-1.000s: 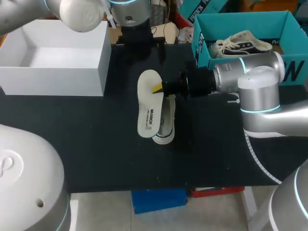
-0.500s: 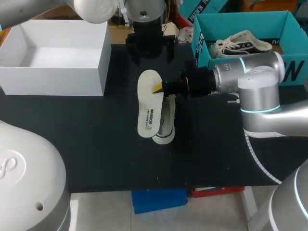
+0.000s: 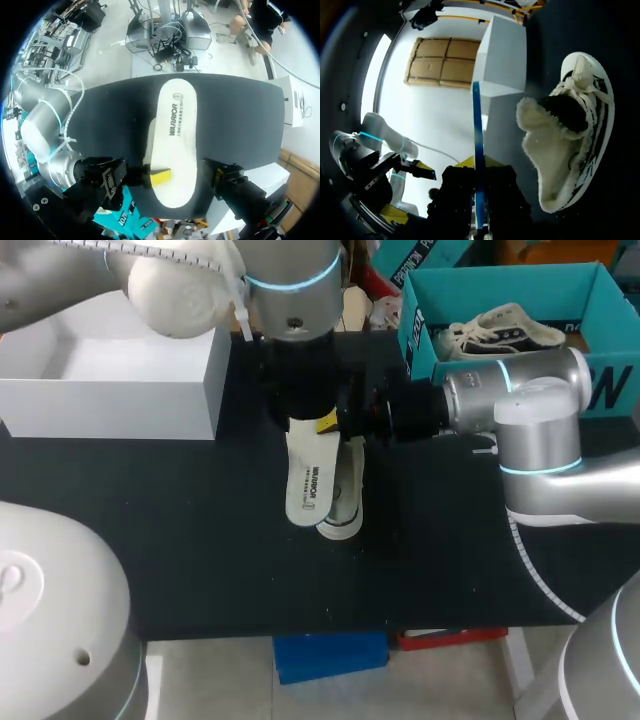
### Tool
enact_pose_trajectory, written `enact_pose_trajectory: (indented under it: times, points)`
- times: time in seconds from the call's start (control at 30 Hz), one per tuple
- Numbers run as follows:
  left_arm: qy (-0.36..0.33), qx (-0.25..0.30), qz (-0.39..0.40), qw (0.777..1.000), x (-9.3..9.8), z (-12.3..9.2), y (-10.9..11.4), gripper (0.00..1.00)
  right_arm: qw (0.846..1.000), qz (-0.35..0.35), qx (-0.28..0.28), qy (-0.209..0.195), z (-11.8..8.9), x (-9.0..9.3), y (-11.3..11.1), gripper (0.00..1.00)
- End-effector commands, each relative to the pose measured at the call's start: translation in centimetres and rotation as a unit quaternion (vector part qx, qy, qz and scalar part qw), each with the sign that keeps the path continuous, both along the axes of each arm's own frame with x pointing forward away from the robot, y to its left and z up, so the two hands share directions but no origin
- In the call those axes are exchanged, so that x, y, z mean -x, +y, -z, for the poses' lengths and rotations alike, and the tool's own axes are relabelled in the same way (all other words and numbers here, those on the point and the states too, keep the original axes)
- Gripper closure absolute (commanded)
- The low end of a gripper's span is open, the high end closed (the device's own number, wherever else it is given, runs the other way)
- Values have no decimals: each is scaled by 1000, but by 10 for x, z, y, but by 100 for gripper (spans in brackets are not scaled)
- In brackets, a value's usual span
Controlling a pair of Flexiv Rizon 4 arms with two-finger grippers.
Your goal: Take the shoe out of the shoebox, open the shoe tongue, remove and reinsert the insole, then place the shoe into the shoebox
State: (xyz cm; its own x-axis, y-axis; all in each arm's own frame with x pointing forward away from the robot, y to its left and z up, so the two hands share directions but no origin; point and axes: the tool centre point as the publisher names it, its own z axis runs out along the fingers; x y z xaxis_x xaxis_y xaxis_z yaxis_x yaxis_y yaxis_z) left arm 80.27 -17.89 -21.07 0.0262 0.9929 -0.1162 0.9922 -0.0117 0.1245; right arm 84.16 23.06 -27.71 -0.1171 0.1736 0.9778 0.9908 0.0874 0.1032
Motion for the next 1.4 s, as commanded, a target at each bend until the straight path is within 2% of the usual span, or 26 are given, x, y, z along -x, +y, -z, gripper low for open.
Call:
enact_pose_trajectory:
  times: [0.03, 0.23, 0.43, 0.63, 0.73, 0.9, 0.97, 1.4]
  points:
    - [-26, 12, -1, 1000, 36, 8, 15, 0, 1000, 0, 0, 0, 1, 0, 1, 100]
    - [-16, 18, -3, 1000, 66, 24, 27, 0, 1000, 0, 0, 0, 1, 0, 1, 100]
    - [-14, 44, -10, 999, 77, 26, 38, 0, 1000, 0, 0, 0, 1, 0, 1, 100]
    - [-21, 227, -6, 974, 74, 15, 50, 0, 1000, 0, 0, 0, 1, 0, 1, 100]
    - [-8, 322, 2, 947, 67, 14, 56, 0, 1000, 0, 0, 0, 1, 0, 1, 100]
    - [-22, 443, 50, 895, 59, 15, 65, 0, 1000, 0, 0, 0, 1, 0, 1, 100]
    - [-26, 461, 69, 884, 55, 18, 67, 0, 1000, 0, 0, 0, 1, 0, 1, 100]
    - [-26, 461, 69, 884, 55, 18, 67, 0, 1000, 0, 0, 0, 1, 0, 1, 100]
